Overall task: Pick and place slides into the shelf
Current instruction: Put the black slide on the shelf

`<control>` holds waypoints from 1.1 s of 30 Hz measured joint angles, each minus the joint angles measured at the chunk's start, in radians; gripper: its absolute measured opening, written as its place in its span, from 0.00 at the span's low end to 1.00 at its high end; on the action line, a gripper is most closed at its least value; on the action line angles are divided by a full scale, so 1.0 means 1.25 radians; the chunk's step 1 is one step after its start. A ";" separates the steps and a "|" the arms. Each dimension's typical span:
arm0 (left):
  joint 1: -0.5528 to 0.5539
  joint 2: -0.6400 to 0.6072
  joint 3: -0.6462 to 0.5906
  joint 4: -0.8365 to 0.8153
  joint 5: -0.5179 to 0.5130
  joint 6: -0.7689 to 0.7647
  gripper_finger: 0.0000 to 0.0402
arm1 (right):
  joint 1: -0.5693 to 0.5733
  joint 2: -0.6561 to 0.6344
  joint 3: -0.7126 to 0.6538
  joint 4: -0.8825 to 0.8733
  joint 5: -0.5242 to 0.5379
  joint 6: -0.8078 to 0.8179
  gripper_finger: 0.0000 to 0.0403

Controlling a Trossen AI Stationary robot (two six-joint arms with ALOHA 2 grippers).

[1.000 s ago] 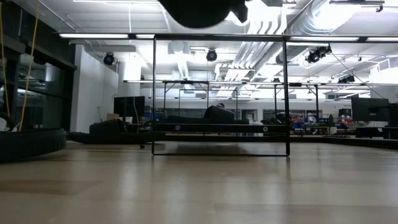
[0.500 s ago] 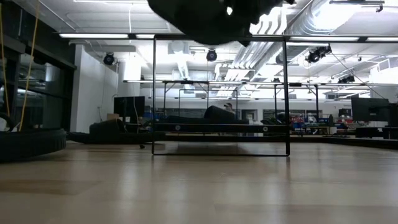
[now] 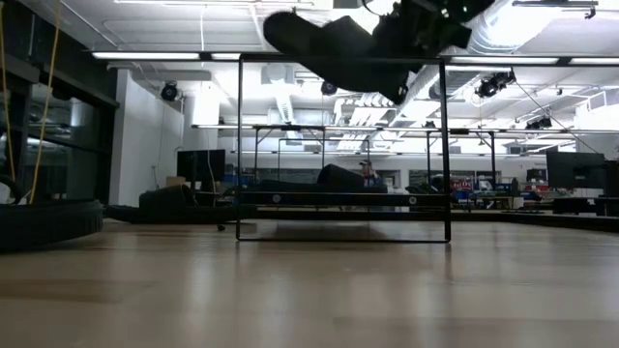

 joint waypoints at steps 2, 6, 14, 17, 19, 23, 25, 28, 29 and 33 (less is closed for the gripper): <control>0.000 0.000 0.018 -0.029 0.000 0.002 0.56 | -0.025 0.000 -0.020 0.000 -0.014 -0.015 0.07; 0.000 0.000 0.037 -0.070 0.000 0.021 0.56 | -0.064 0.022 -0.048 0.001 -0.048 -0.047 0.07; 0.000 0.001 0.039 -0.068 -0.012 0.048 0.56 | -0.105 0.134 -0.054 -0.007 -0.126 -0.149 0.07; 0.000 0.001 0.039 -0.067 -0.020 0.048 0.56 | -0.115 0.174 -0.054 -0.023 -0.134 -0.182 0.07; 0.000 0.001 0.039 -0.068 -0.021 0.048 0.55 | -0.123 0.195 -0.054 -0.041 -0.132 -0.204 0.07; 0.000 0.001 0.039 -0.067 -0.021 0.048 0.55 | -0.133 0.233 -0.054 -0.080 -0.132 -0.244 0.07; 0.000 0.001 0.039 -0.067 -0.021 0.048 0.55 | -0.136 0.243 -0.054 -0.099 -0.130 -0.265 0.07; 0.000 0.001 0.039 -0.068 -0.021 0.048 0.55 | -0.134 0.255 -0.054 -0.098 -0.132 -0.268 0.07; 0.000 0.001 0.039 -0.069 -0.021 0.048 0.55 | -0.131 0.259 -0.054 -0.099 -0.129 -0.268 0.07; 0.000 0.001 0.039 -0.071 -0.021 0.048 0.55 | -0.118 0.261 -0.054 -0.097 -0.117 -0.274 0.07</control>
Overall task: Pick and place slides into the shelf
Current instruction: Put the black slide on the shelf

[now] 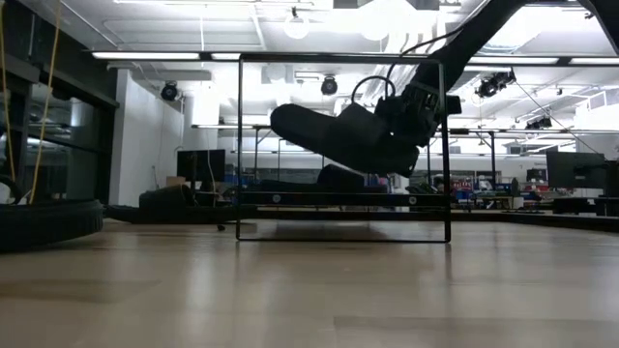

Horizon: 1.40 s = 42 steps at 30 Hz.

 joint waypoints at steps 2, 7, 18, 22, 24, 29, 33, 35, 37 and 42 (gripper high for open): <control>0.000 0.000 0.000 0.000 0.000 0.000 0.55 | 0.006 0.000 0.000 -0.001 0.008 -0.001 0.07; 0.000 0.000 0.000 -0.001 0.000 0.000 0.55 | 0.015 0.000 0.000 0.005 0.034 0.002 0.07; 0.000 0.000 0.000 -0.002 0.000 0.000 0.55 | 0.053 0.000 0.000 0.037 0.123 0.013 0.07; 0.000 0.000 0.000 -0.002 0.000 -0.001 0.55 | 0.053 0.000 0.000 0.055 0.124 0.030 0.08; 0.000 0.000 0.000 -0.002 0.000 0.000 0.55 | 0.053 0.000 0.000 0.063 0.124 0.036 0.09; 0.000 0.000 0.000 -0.002 0.000 -0.001 0.55 | 0.053 0.000 0.000 0.077 0.158 0.056 0.13; 0.000 0.000 0.000 -0.002 0.000 -0.001 0.55 | 0.059 0.000 0.000 0.077 0.174 0.058 0.16; 0.000 0.000 0.000 -0.001 0.000 -0.001 0.55 | 0.062 -0.001 0.001 0.078 0.175 0.063 0.17; 0.000 0.000 0.000 -0.001 0.000 -0.001 0.55 | 0.062 -0.001 0.001 0.078 0.175 0.064 0.17; 0.000 0.000 0.000 -0.002 0.000 -0.001 0.55 | 0.062 -0.001 0.001 0.080 0.197 0.065 0.19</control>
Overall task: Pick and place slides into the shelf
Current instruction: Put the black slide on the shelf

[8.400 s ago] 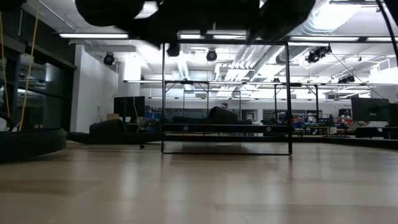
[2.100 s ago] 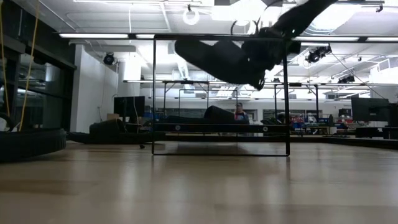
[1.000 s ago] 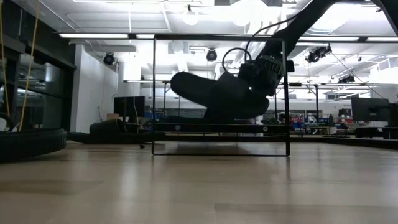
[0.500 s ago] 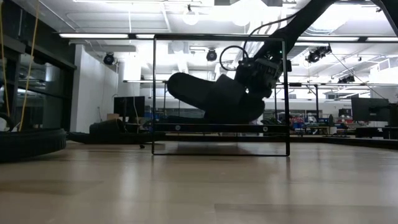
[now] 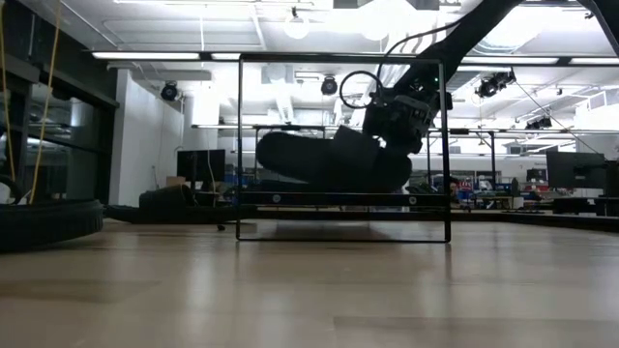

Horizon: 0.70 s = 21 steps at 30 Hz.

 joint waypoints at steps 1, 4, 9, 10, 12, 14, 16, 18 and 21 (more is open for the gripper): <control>0.000 0.000 0.000 0.000 0.000 0.000 0.55 | 0.000 0.000 0.000 0.004 0.010 0.006 0.21; 0.000 0.000 0.000 0.000 0.000 0.000 0.55 | 0.000 0.000 0.000 0.015 0.038 0.011 0.28; 0.000 0.000 0.000 0.000 0.000 0.000 0.55 | 0.000 0.000 0.000 0.043 0.075 0.032 0.44; 0.000 0.000 0.000 0.000 0.000 0.000 0.55 | 0.000 0.000 0.000 0.047 0.088 0.032 0.47; 0.000 0.000 0.000 0.000 0.000 0.000 0.55 | 0.000 0.000 0.000 0.050 0.123 0.035 0.52; 0.000 0.000 0.000 -0.001 0.000 0.000 0.55 | 0.000 0.000 0.000 0.050 0.173 0.044 0.57; 0.000 0.000 0.000 -0.001 0.000 0.000 0.55 | 0.001 0.000 0.000 0.050 0.217 0.047 0.60; 0.000 0.000 0.000 -0.001 0.000 0.000 0.55 | 0.000 0.000 0.000 0.049 0.241 0.047 0.62; 0.000 0.000 0.000 -0.002 0.000 0.000 0.55 | 0.000 0.000 0.000 0.048 0.268 0.046 0.64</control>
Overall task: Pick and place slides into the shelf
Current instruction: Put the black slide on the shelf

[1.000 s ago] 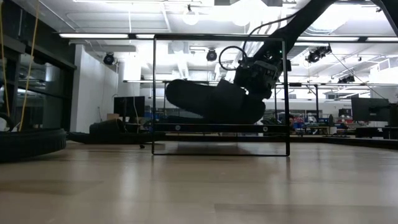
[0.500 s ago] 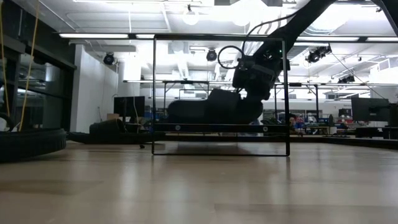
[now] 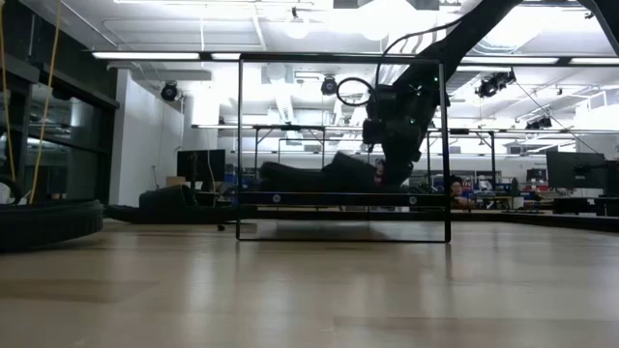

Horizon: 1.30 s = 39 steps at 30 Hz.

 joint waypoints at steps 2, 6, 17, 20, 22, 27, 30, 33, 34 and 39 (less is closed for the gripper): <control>0.000 0.000 0.000 0.000 0.000 0.000 0.55 | 0.000 0.000 0.000 0.000 0.010 0.000 0.64; 0.000 0.000 0.000 0.000 0.000 0.000 0.55 | -0.001 0.000 0.000 0.001 0.035 -0.003 0.64; 0.000 0.000 0.000 -0.007 -0.002 0.013 0.55 | -0.001 0.000 0.040 -0.001 0.083 0.009 0.64; 0.000 0.000 0.000 -0.009 -0.014 0.013 0.55 | 0.001 0.000 0.075 -0.003 0.082 0.015 0.64; 0.000 0.000 0.000 -0.012 -0.021 0.014 0.55 | 0.005 0.000 0.091 -0.008 0.082 0.025 0.64; 0.000 0.000 0.000 -0.012 -0.024 0.015 0.55 | 0.016 0.000 0.119 -0.016 0.082 0.031 0.64; 0.000 0.000 0.000 -0.013 -0.024 0.015 0.55 | 0.029 0.000 0.127 -0.025 0.077 0.042 0.64; 0.000 0.000 0.000 -0.013 -0.024 0.015 0.55 | 0.041 0.000 0.136 -0.049 0.076 0.048 0.64; 0.000 0.000 0.000 -0.013 -0.024 0.014 0.55 | 0.044 0.000 0.139 -0.058 0.077 0.048 0.64; 0.000 0.000 0.000 -0.014 -0.024 0.014 0.55 | 0.063 0.000 0.156 -0.106 0.062 0.051 0.64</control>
